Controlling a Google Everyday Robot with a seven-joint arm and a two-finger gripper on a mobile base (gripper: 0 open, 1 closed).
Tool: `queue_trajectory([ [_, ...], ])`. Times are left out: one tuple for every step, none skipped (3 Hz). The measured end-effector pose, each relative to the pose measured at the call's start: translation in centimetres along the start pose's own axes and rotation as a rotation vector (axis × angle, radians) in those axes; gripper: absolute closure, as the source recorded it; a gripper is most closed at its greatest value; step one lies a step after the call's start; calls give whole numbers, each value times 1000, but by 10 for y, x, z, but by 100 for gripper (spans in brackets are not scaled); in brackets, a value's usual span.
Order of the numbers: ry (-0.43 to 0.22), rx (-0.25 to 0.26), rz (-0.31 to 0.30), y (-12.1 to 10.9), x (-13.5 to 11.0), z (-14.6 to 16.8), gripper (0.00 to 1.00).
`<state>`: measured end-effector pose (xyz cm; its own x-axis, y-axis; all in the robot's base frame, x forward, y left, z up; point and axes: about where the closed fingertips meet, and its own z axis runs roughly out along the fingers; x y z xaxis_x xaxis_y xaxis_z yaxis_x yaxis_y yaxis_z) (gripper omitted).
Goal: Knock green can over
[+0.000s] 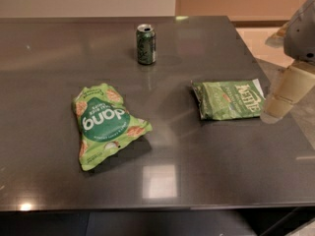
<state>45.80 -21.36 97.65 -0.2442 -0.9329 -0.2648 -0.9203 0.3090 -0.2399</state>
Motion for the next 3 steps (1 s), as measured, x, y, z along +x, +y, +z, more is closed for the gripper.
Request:
queue_trajectory([
  [-70,0,25,-34,-15,15,0],
  [-137,7,37,-74,-37,33,0],
  [-192,19,50,-113,-63,58,0],
])
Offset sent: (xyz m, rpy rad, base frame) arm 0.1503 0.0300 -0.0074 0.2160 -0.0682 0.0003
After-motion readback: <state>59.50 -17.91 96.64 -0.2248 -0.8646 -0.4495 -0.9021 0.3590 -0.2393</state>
